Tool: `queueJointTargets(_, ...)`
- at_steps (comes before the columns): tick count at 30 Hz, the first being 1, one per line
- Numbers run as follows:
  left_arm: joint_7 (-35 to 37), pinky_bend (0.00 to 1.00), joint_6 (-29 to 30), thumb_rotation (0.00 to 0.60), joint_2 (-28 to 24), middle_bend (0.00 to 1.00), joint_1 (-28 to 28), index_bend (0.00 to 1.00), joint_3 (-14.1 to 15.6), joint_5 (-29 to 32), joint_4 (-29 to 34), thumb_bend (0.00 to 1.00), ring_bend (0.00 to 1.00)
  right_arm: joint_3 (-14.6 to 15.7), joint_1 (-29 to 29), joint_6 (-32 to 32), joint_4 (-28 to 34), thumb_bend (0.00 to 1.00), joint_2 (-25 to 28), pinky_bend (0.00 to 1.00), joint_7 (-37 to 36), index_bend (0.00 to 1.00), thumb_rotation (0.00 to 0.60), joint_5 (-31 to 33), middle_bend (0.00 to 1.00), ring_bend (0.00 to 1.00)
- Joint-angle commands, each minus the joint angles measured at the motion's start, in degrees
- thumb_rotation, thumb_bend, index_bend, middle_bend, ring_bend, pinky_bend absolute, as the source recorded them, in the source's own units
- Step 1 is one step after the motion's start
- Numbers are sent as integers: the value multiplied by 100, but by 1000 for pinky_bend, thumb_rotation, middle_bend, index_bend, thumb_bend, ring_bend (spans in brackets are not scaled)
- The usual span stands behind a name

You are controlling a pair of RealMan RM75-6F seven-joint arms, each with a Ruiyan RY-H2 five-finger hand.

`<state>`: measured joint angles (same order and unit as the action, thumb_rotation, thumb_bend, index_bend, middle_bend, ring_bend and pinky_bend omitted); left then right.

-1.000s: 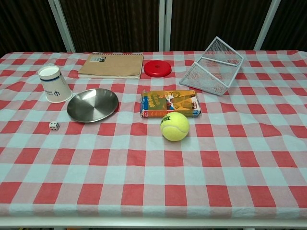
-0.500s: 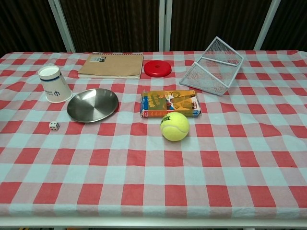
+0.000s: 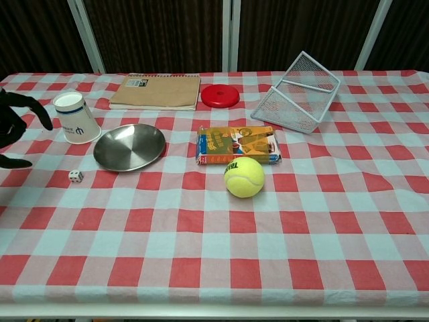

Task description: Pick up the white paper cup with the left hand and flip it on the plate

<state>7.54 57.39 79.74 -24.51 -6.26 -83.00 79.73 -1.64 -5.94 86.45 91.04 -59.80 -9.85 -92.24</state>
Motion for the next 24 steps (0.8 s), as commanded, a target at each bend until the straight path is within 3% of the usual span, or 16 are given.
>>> queueJointTargets(1,233,890,-278,600,244,828,-185,396,-2,154,-226,172,812,-2,18,1,19,168,11,0,9,0,600,32,13,0)
queueJointTargets(8,487,891,-502,600,719,849,-337,428,8,379,-759,229,825,29,12,-88,8,168,-35,0,-2,0,600,62,14,0)
queueJointTargets(24,144,892,-858,600,1264,856,-582,477,94,728,-1377,282,830,44,39,-84,9,168,-9,0,-12,0,600,65,14,0)
